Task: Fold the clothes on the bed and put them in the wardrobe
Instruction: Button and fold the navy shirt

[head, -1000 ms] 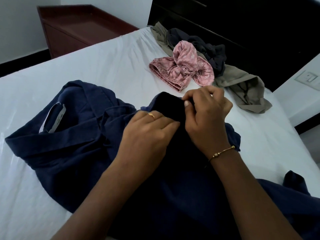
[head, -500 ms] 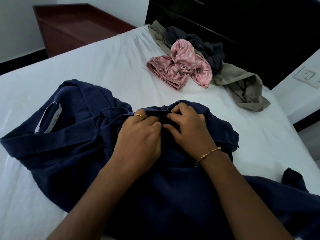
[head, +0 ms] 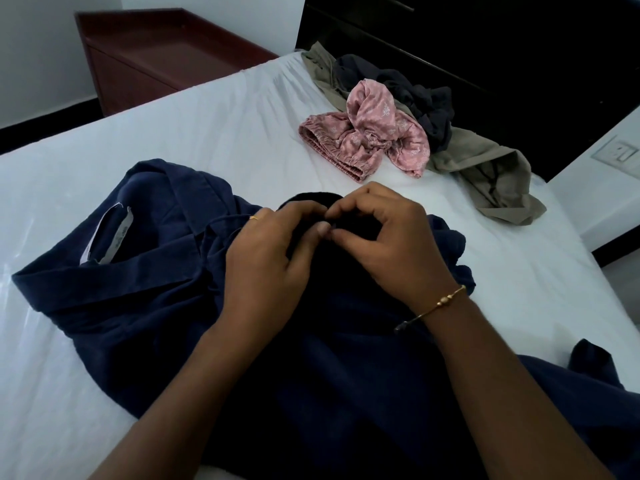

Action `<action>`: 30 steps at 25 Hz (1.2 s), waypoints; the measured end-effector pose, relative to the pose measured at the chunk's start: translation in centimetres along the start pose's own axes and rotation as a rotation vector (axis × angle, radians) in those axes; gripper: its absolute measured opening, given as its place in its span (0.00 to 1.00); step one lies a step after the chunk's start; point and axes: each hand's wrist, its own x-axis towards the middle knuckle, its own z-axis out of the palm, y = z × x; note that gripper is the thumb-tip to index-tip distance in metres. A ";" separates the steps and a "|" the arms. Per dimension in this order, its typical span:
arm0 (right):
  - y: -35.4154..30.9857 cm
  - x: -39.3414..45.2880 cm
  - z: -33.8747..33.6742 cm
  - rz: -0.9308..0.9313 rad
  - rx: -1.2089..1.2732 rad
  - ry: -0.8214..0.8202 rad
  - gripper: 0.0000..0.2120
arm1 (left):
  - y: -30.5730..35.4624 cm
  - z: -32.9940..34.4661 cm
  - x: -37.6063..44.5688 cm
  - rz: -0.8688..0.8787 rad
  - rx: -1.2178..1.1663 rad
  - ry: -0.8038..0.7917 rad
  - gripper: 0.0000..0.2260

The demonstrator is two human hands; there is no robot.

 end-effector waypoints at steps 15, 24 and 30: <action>0.4 -1.2 -0.5 0.384 0.776 0.032 0.16 | 0.5 0.2 -0.2 0.145 -0.129 -0.013 0.12; 1.3 -0.6 -0.5 0.205 0.379 -0.063 0.08 | -0.2 0.4 -0.2 0.033 -0.117 0.044 0.07; 1.0 -0.7 0.4 0.065 0.156 -0.074 0.05 | 0.3 0.4 -0.4 -0.225 -0.336 0.050 0.09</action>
